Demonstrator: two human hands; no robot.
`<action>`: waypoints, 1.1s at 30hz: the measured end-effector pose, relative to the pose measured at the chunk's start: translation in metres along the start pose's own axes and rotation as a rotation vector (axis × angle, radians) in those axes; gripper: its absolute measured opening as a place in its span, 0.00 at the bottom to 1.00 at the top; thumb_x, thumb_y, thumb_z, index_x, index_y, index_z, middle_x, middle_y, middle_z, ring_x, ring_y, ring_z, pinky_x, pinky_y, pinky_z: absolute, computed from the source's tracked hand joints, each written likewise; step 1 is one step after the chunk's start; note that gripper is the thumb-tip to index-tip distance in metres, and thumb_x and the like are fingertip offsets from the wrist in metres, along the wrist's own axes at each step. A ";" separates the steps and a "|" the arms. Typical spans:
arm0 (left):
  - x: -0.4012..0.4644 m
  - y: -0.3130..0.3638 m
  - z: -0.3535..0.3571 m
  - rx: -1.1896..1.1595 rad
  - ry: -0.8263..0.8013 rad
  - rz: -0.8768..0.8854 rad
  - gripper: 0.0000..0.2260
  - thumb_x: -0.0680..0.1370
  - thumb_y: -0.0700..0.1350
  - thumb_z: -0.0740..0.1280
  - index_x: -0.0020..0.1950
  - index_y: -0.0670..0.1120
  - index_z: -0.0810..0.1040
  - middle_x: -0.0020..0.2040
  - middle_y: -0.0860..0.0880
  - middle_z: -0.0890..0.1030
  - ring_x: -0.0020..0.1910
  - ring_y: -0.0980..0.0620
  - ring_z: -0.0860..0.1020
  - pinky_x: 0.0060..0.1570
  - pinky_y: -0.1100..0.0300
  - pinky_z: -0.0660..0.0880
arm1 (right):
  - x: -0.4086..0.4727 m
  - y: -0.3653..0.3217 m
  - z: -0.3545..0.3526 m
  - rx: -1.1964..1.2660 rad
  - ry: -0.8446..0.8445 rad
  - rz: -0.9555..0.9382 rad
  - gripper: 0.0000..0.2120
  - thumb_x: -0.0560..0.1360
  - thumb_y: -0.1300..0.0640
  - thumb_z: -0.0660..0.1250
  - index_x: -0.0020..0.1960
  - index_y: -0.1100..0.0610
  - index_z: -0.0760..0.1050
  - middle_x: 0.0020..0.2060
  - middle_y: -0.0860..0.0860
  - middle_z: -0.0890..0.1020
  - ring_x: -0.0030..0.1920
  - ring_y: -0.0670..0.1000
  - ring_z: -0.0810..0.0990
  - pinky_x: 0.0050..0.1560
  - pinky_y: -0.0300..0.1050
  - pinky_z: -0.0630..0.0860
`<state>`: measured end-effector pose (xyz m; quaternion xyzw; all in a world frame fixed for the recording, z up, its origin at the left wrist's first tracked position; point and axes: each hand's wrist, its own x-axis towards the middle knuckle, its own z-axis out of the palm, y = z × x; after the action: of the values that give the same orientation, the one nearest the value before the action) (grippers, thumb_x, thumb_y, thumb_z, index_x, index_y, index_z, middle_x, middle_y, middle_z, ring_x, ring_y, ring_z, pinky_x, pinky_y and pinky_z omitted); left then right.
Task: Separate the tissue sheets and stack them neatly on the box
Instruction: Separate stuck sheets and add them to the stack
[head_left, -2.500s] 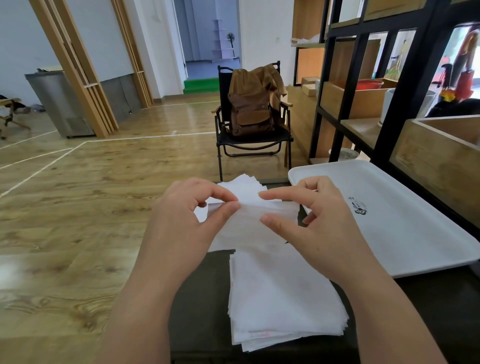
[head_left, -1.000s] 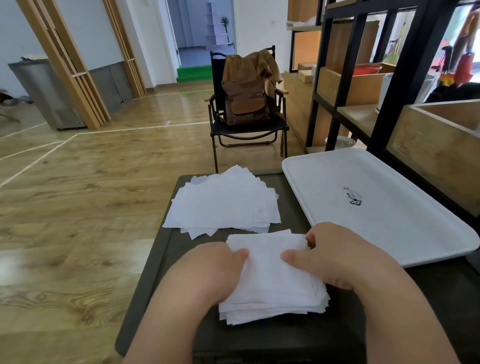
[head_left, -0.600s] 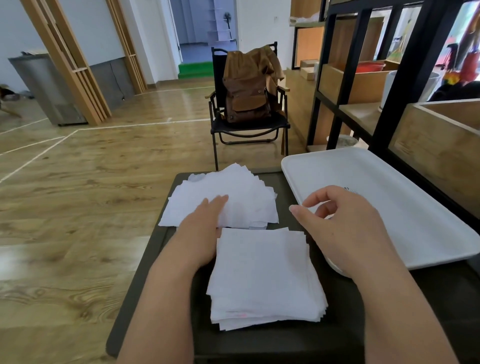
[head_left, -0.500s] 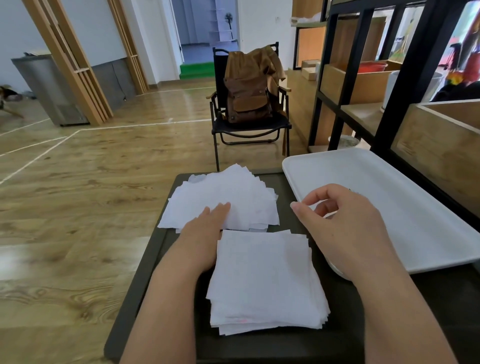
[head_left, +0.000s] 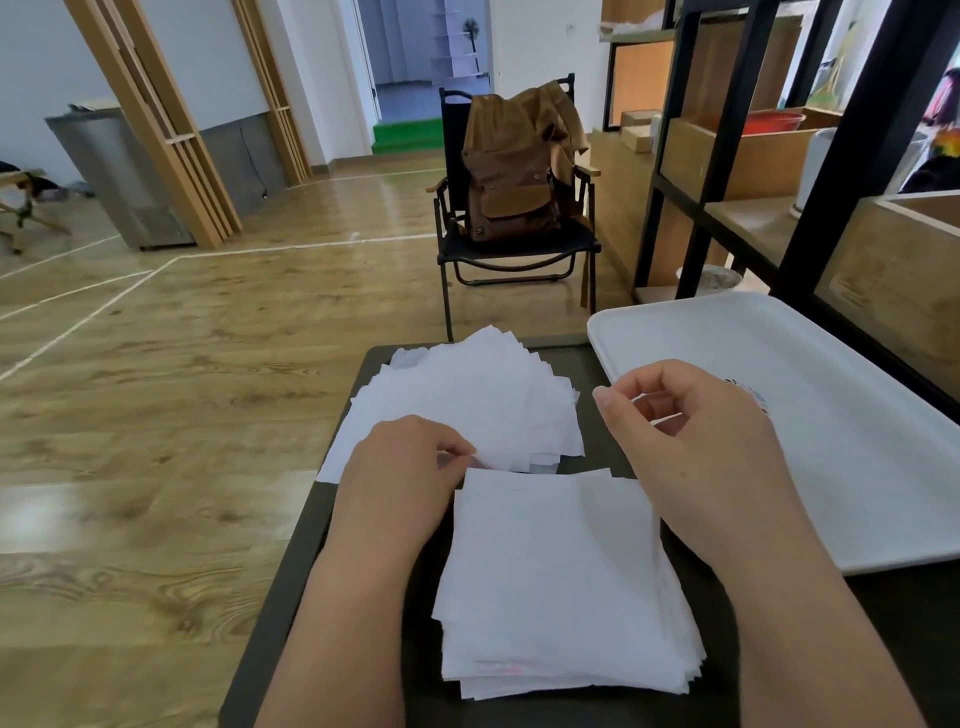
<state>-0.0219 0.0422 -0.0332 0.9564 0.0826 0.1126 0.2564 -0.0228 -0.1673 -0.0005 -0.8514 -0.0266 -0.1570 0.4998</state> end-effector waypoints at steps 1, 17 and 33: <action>0.000 0.000 -0.001 -0.026 0.028 0.016 0.05 0.76 0.48 0.71 0.47 0.57 0.85 0.43 0.62 0.83 0.42 0.63 0.77 0.37 0.74 0.66 | 0.000 0.000 0.001 0.007 0.001 -0.003 0.07 0.73 0.44 0.68 0.37 0.44 0.75 0.38 0.31 0.77 0.40 0.37 0.76 0.34 0.36 0.68; -0.019 0.027 -0.061 -1.241 0.028 0.120 0.10 0.72 0.55 0.70 0.49 0.54 0.85 0.48 0.50 0.87 0.45 0.53 0.85 0.41 0.57 0.82 | -0.003 -0.013 0.010 0.334 -0.331 -0.138 0.24 0.72 0.47 0.71 0.62 0.29 0.66 0.55 0.30 0.78 0.59 0.33 0.75 0.55 0.37 0.73; -0.022 0.021 -0.060 -0.818 0.015 0.102 0.08 0.77 0.58 0.68 0.55 0.66 0.81 0.45 0.43 0.84 0.44 0.46 0.82 0.49 0.52 0.78 | -0.005 -0.023 0.009 0.442 -0.170 -0.117 0.24 0.73 0.59 0.70 0.62 0.37 0.69 0.34 0.49 0.84 0.38 0.54 0.83 0.41 0.51 0.80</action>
<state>-0.0565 0.0476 0.0241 0.7775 -0.0146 0.1559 0.6091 -0.0303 -0.1479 0.0133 -0.7286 -0.1514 -0.1037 0.6599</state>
